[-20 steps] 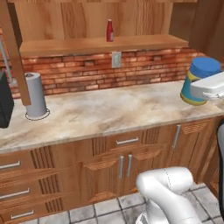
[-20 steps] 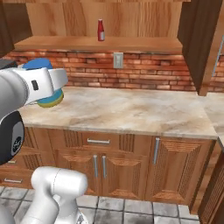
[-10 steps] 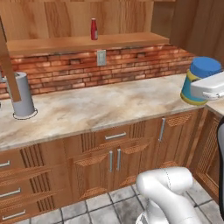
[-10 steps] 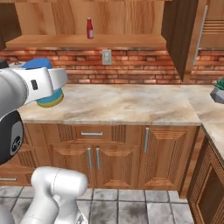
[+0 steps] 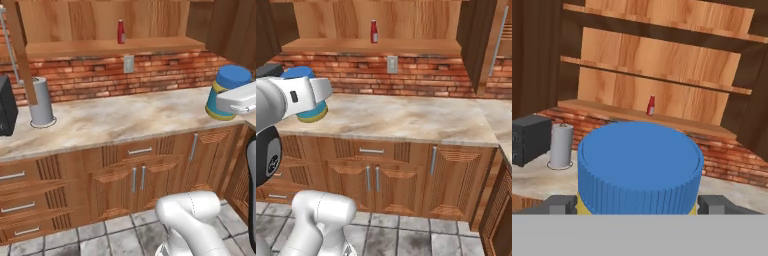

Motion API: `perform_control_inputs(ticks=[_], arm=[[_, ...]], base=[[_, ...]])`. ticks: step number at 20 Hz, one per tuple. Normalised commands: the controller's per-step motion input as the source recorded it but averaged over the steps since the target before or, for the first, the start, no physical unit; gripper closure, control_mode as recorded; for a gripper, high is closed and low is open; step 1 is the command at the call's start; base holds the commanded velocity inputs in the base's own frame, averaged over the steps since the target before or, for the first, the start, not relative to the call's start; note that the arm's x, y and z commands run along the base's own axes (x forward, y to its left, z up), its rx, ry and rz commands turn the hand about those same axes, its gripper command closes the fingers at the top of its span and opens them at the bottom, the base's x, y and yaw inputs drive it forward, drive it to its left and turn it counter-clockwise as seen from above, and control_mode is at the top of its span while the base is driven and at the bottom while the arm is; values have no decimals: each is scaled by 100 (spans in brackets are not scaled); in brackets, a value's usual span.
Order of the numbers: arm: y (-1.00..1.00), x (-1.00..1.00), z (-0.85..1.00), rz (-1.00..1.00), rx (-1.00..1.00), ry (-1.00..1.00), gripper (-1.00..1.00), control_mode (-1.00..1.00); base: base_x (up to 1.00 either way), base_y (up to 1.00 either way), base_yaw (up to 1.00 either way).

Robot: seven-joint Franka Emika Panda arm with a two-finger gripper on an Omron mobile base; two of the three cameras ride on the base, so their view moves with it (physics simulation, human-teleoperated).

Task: Take 2 condiments from the cabinet and move them on the counter near the stove.Make sure the condiments are lined up with each other, next to each other.

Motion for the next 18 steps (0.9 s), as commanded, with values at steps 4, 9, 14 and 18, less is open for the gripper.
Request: perform_control_inputs(ticks=[4,9,14,18], arm=[[0,0,0,0,0,0,100,100],[0,0,0,0,0,0,100,100],[0,0,0,0,0,0,100,100],[0,0,0,0,0,0,100,100]], base=[[-49,19,39],[-47,30,44],[-36,31,49],[-23,33,50]])
